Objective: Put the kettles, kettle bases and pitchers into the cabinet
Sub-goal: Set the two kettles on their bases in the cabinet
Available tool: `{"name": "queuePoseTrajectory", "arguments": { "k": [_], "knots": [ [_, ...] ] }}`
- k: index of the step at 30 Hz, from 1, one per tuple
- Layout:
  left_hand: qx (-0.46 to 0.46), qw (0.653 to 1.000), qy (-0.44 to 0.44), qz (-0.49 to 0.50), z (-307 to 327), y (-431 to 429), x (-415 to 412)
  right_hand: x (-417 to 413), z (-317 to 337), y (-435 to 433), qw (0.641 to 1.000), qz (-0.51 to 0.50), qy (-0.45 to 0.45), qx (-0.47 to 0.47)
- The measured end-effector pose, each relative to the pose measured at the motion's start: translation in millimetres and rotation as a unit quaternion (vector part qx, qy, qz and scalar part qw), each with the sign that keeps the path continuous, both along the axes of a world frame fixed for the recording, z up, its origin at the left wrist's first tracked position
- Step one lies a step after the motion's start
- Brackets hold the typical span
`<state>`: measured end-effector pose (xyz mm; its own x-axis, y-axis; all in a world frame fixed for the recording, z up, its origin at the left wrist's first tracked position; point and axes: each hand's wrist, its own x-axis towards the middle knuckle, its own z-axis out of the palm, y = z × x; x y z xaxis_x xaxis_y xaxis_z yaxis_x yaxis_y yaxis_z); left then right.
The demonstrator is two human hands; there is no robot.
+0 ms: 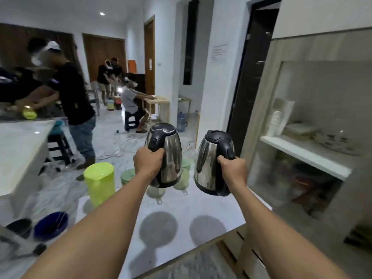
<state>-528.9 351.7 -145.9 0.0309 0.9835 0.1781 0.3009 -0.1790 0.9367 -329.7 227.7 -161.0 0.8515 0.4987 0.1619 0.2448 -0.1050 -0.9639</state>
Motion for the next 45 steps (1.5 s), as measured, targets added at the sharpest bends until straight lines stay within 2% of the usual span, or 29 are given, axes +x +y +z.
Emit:
{"name": "queuePoseTrajectory", "arguments": {
  "k": [7,12,16,19,24,29,38,45],
  "knots": [
    [0.029,0.989,-0.015,-0.142,28,-27,53,10,35,-80,0.992,-0.118,-0.034,0.032],
    [0.048,0.969,-0.025,-0.239,41,-80,95,13,53,-163,0.974,-0.213,-0.065,0.026],
    [0.059,0.94,-0.029,-0.336,58,-144,128,14,64,-236,0.946,-0.314,-0.077,0.028],
    [0.05,0.927,-0.049,-0.368,67,-177,140,10,74,-271,0.932,-0.351,-0.089,0.004],
    [0.046,0.886,-0.062,-0.457,76,-246,177,6,87,-352,0.892,-0.444,-0.086,-0.008],
    [0.06,0.866,-0.035,-0.495,89,-313,210,17,97,-420,0.864,-0.496,-0.082,-0.022],
    [0.055,0.827,-0.053,-0.557,105,-418,290,60,112,-516,0.827,-0.555,-0.09,-0.013],
    [0.053,0.824,-0.062,-0.56,117,-477,357,126,121,-575,0.82,-0.566,-0.082,-0.009]
  ]
}}
